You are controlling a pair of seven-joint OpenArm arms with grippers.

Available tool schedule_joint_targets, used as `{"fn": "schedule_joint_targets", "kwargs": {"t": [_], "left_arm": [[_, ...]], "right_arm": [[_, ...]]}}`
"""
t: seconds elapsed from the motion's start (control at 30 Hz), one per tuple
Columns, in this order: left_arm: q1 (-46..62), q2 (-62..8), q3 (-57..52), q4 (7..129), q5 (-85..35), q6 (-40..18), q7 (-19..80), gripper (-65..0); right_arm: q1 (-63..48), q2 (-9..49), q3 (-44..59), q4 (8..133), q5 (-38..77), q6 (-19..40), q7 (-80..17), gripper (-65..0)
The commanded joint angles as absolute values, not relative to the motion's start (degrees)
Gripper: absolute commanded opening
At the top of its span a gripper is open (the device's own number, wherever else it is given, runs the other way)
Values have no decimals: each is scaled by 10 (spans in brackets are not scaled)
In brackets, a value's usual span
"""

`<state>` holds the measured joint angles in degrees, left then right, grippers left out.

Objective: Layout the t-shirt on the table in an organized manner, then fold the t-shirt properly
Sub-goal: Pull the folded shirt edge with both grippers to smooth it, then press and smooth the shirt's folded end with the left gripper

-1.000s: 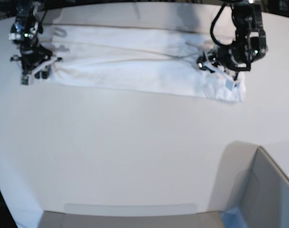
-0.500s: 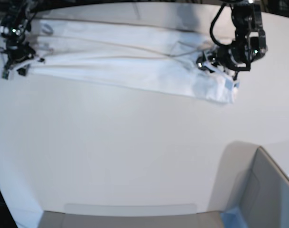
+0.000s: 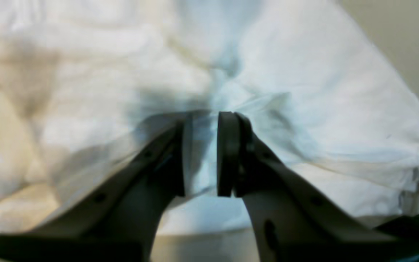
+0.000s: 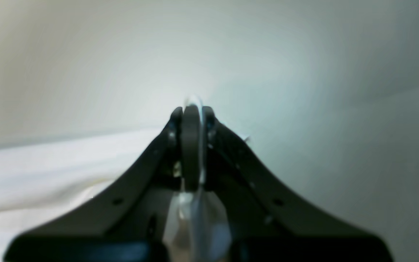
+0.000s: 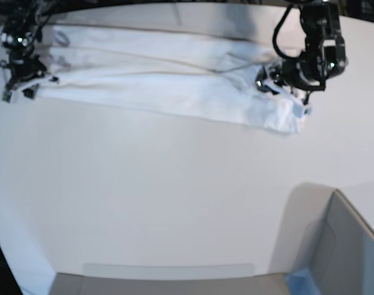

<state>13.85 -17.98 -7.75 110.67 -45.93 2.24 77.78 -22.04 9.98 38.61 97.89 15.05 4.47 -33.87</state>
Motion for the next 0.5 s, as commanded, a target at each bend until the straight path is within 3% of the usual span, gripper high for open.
{"fn": "schedule_joint_targets", "kwargs": {"t": [0.0, 0.13, 0.47], "left_arm": [[133, -183, -79, 1135, -469, 22, 774, -518], [128, -184, -43, 1160, -469, 22, 774, -518], [42, -172, 182, 1120, -464, 22, 735, -518]], "right_arm": [[-218, 109, 391, 990, 150, 43, -327, -650], [-217, 109, 391, 990, 150, 43, -327, -650], [-218, 109, 388, 989, 150, 43, -327, -650]]}}
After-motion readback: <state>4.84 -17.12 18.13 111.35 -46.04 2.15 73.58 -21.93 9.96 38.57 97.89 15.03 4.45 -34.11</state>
